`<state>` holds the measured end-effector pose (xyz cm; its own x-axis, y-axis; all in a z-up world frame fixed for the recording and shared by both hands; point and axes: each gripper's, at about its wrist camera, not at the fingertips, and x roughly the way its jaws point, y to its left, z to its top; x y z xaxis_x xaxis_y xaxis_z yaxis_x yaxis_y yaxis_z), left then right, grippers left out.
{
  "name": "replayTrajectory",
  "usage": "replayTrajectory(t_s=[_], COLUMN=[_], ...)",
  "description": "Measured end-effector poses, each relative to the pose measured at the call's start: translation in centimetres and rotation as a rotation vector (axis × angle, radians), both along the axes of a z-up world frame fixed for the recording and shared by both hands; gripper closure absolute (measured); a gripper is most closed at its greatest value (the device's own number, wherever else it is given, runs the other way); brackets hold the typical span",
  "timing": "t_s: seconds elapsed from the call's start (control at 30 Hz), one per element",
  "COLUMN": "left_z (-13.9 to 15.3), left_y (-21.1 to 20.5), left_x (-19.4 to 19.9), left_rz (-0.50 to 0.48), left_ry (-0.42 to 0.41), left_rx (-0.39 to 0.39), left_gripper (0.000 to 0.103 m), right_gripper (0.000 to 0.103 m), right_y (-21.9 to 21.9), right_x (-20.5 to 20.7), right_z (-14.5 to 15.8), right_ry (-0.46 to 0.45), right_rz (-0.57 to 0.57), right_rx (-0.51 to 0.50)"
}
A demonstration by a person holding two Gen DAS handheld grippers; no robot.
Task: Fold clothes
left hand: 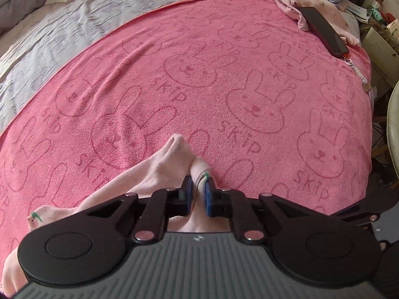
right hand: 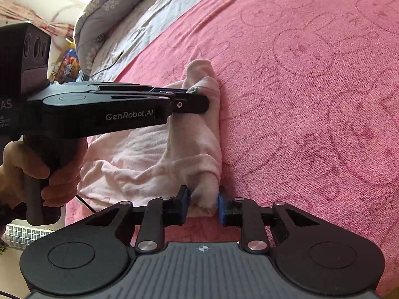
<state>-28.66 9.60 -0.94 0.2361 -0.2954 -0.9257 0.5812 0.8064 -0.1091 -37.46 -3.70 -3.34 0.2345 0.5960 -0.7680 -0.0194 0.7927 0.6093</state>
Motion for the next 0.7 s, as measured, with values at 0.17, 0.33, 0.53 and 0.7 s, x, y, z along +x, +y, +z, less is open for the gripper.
replayTrajectory(t_s=[0.17, 0.33, 0.53, 0.7], left_z=[-0.3, -0.1, 0.0, 0.7], left_y=[-0.2, 0.1, 0.2, 0.5], left_x=[1.1, 1.1, 1.0, 0.5], left_rz=[0.045, 0.039, 0.067, 0.100], left_ry=[0.004, 0.012, 0.006, -0.022], left_rx=[-0.004, -0.026, -0.040, -0.059], left_gripper=[0.093, 0.093, 0.093, 0.093], right_gripper=[0.099, 0.093, 0.054, 0.088], right_y=[-0.3, -1.4, -2.3, -1.6], right_x=[-1.4, -2.1, 0.8, 3.7], right_z=[-0.2, 0.4, 2.5, 1.4], right_ry=[0.072, 0.078, -0.032, 0.002], right_rz=[0.002, -0.010, -0.045, -0.043], right_rx=[0.007, 0.024, 0.064, 0.075])
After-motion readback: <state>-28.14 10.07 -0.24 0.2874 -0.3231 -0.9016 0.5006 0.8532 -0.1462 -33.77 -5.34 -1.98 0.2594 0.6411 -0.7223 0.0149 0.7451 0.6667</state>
